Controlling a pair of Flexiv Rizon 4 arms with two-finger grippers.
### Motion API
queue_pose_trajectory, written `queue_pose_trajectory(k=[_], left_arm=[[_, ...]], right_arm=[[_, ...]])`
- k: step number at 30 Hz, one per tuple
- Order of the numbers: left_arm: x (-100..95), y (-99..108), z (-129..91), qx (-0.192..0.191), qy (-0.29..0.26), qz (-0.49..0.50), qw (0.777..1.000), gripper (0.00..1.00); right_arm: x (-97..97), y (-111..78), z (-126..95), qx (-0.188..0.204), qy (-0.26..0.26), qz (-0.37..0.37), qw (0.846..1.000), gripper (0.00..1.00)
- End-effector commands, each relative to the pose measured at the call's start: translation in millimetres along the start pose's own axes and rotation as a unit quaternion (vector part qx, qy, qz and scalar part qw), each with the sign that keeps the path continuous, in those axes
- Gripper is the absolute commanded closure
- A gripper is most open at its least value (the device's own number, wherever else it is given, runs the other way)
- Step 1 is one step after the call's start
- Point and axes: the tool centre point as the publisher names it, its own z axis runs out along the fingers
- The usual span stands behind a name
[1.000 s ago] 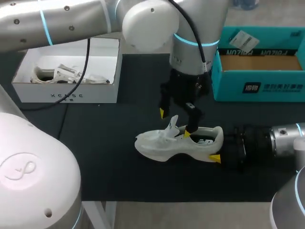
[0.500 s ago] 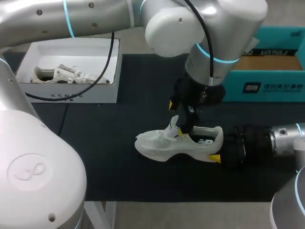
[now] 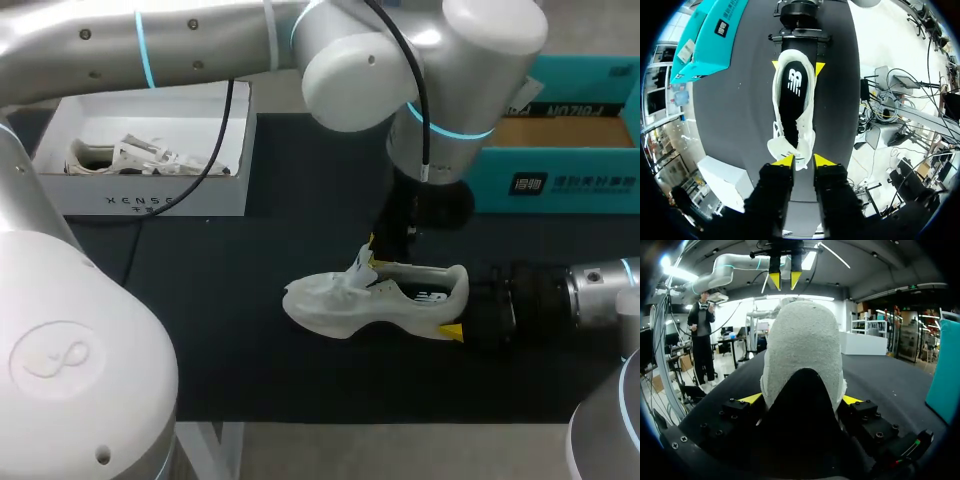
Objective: Take the shoe out of the shoebox, open the shoe tongue, remove and reinsert the insole, then place the shoe into the shoebox
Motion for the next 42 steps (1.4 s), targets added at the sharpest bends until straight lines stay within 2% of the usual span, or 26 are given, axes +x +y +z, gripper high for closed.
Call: queue_pose_trajectory(k=[1,7,12,16,22,42], left_arm=[[3.7,-7,-8,0.004,-0.002,0.013,1.0,1.0],[-1.9,-27,12,-0.006,0.008,0.017,1.0,1.0],[-4.8,-45,39,-0.023,0.013,0.021,0.999,1.0],[-7.1,-56,54,-0.009,0.024,0.034,0.999,1.0],[-8.2,-69,61,-0.002,0.023,0.047,0.999,1.0],[-0.4,-67,102,0.028,0.044,0.093,0.994,1.0]], right_arm=[[0.8,-3.1,3,0.002,-0.001,0.0,1.0,1.0],[0.8,-3.1,3,0.002,-0.001,0.0,1.0,1.0],[0.8,-3.1,3,0.002,-0.001,0.0,1.0,1.0],[0.8,-3.1,3,0.002,-0.001,0.0,1.0,1.0],[0.8,-3.1,3,0.002,-0.001,0.0,1.0,1.0],[0.8,-3.1,3,0.002,-0.001,0.0,1.0,1.0]])
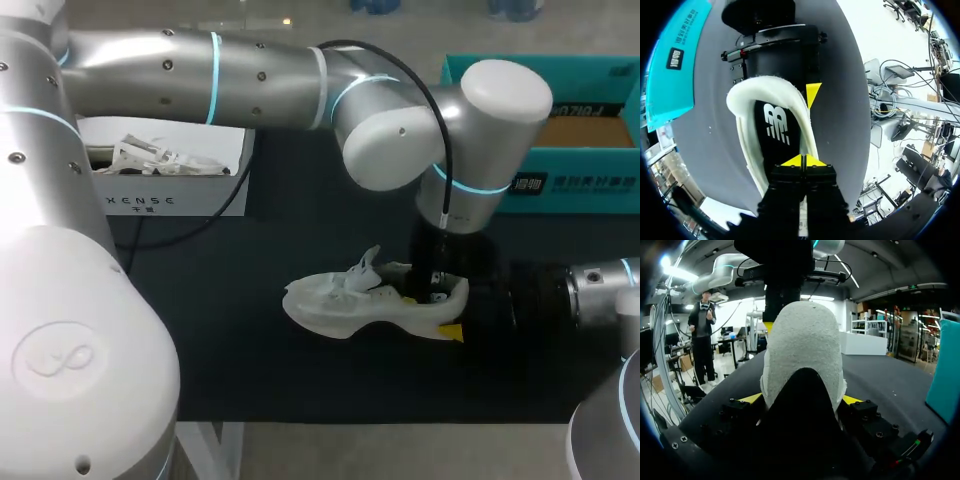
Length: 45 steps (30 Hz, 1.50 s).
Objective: Take the shoe out of the shoebox, open the shoe tongue, remove and reinsert the insole, then place the shoe into the shoebox
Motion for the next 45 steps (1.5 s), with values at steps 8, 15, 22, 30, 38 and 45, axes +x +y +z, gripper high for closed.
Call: queue_pose_trajectory(k=[8,15,22,30,38,45], left_arm=[[0.8,10,14,0.017,0.006,0.004,1.0,1.0],[3.7,10,17,0.022,0.001,0.015,1.0,0.88],[2.0,9,19,0.019,-0.001,0.015,1.0,0.73],[-1.9,5,22,0.019,-0.012,0.013,1.0,0.67],[-9.4,3,38,0.041,-0.041,0.018,0.998,0.67],[-19.2,3,69,0.068,-0.077,0.009,0.995,0.67]], right_arm=[[0.7,-3.1,3,0.002,-0.001,0.0,1.0,1.0],[0.7,-3.1,3,0.002,-0.001,0.0,1.0,1.0],[0.7,-3.1,3,0.002,-0.001,0.0,1.0,1.0],[0.7,-3.1,3,0.002,-0.001,0.0,1.0,1.0],[0.7,-3.1,3,0.002,-0.001,0.0,1.0,1.0],[0.7,-3.1,3,0.002,-0.001,0.0,1.0,1.0]])
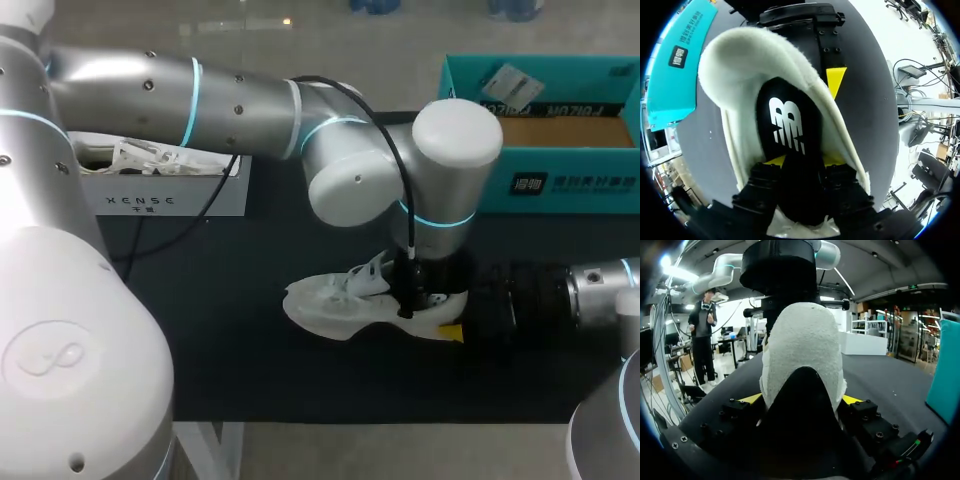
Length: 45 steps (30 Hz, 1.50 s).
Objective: Take the shoe out of the shoebox, open the shoe tongue, remove and reinsert the insole, then place the shoe into the shoebox
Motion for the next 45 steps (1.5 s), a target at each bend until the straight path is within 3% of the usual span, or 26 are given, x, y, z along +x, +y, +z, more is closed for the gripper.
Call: queue_pose_trajectory(k=[1,3,4,8,32,45], left_arm=[[5.0,7,26,0.018,-0.016,-0.001,1.0,0.69],[3.8,7,34,0.015,-0.02,-0.009,1.0,0.78],[3.1,7,37,0.016,-0.022,-0.009,1.0,1.0],[2.5,7,36,0.014,-0.037,-0.014,0.999,1.0],[5.4,13,-29,0.029,-0.096,-0.05,0.994,1.0],[13.6,25,-74,0.051,-0.121,-0.071,0.989,1.0]], right_arm=[[0.3,-2.7,3,0.001,-0.001,0.001,1.0,1.0],[0.3,-2.7,3,0.001,-0.001,0.001,1.0,1.0],[0.3,-2.7,3,0.001,-0.001,0.001,1.0,1.0],[0.3,-2.7,3,0.001,-0.001,0.001,1.0,1.0],[0.3,-2.7,3,0.001,-0.001,0.001,1.0,1.0],[0.3,-2.7,3,0.001,-0.001,0.001,1.0,1.0]])
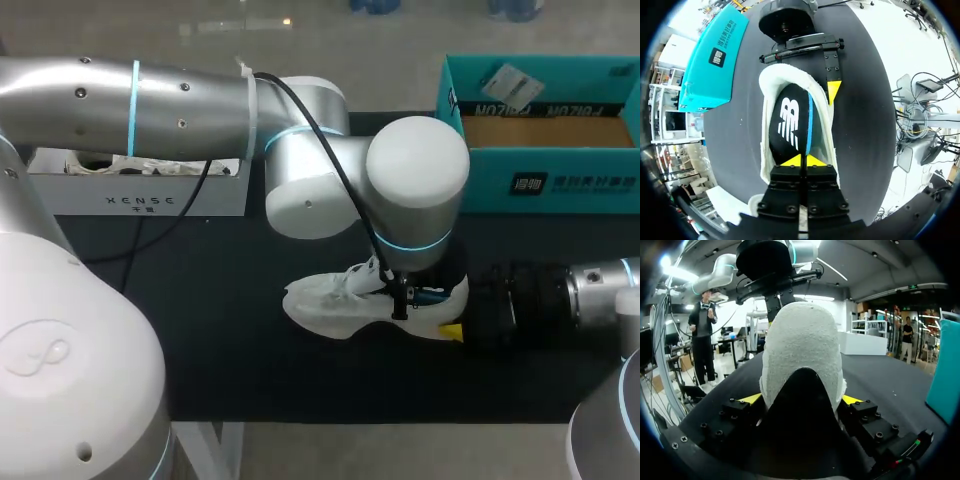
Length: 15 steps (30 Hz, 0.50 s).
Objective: Take the shoe out of the shoebox, open the shoe tongue, remove and reinsert the insole, then place the shoe into the shoebox
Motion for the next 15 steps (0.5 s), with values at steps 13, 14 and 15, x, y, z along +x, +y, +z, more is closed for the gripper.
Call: queue_pose_trajectory(k=[13,14,15], left_arm=[[-4.8,28,-56,0.049,-0.014,-0.019,0.999,1.0],[-2.2,27,-57,0.049,-0.016,-0.018,0.999,1.0],[0.2,25,-57,0.048,-0.017,-0.015,0.999,1.0]], right_arm=[[0.6,-3.2,3,0.001,-0.001,0.0,1.0,1.0],[0.6,-3.2,3,0.001,-0.001,0.0,1.0,1.0],[0.6,-3.2,3,0.001,-0.001,0.0,1.0,1.0]])
